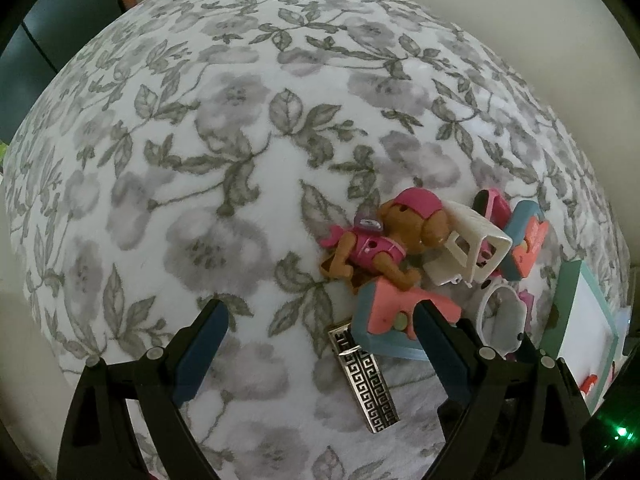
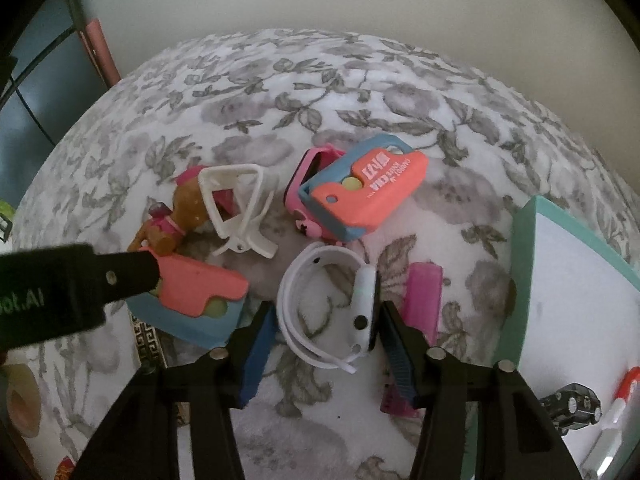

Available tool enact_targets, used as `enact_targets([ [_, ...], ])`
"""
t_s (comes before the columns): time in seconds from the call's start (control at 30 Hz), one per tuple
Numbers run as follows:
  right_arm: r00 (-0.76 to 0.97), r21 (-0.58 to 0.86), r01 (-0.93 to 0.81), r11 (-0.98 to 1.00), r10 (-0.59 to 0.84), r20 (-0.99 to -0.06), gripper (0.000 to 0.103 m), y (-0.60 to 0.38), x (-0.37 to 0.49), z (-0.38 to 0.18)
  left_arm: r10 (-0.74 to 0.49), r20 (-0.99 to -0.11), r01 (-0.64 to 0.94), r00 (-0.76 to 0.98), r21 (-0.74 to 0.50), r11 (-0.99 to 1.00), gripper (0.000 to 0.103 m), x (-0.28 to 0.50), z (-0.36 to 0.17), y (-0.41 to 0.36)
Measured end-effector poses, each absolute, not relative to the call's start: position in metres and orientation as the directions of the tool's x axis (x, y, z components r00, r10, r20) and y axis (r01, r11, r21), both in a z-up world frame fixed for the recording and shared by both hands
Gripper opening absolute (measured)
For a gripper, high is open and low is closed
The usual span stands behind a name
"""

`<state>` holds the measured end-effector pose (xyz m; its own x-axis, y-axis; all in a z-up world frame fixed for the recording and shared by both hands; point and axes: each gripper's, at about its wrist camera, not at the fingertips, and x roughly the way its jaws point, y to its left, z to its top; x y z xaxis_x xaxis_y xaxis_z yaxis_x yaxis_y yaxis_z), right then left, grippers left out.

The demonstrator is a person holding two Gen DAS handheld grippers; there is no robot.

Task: Organize rigid objects
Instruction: 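Grasp the pink-and-teal toy block with the left tool while the right tool grasps the white smartwatch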

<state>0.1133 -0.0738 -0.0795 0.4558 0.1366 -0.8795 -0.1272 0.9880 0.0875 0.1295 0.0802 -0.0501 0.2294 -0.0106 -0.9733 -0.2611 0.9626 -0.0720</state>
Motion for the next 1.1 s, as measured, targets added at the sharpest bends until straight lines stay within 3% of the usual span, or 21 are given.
enact_targets([
  [0.37,0.431,0.12,-0.12,0.986,0.16,-0.888,0.05,-0.087,0.101,-0.078,-0.045,-0.97,-0.148,0.237,-0.082,0.986,0.094,0.141,-0.05,0.045],
  [0.93,0.397,0.161,-0.076,0.984,0.178,-0.9,0.05,-0.105,0.088,-0.076,0.043,-0.974,-0.01,0.223,0.042,0.999,0.094,0.154,-0.083,-0.003],
  [1.03,0.396,0.162,-0.074,0.984,0.178,-0.901,0.05,-0.107,0.086,-0.076,0.059,-0.972,0.004,0.226,0.061,0.998,0.092,0.153,-0.088,-0.011],
  [1.1,0.395,0.161,-0.075,0.984,0.178,-0.901,0.05,-0.107,0.086,-0.076,0.066,-0.972,0.011,0.226,0.07,0.997,0.086,0.153,-0.092,-0.017],
])
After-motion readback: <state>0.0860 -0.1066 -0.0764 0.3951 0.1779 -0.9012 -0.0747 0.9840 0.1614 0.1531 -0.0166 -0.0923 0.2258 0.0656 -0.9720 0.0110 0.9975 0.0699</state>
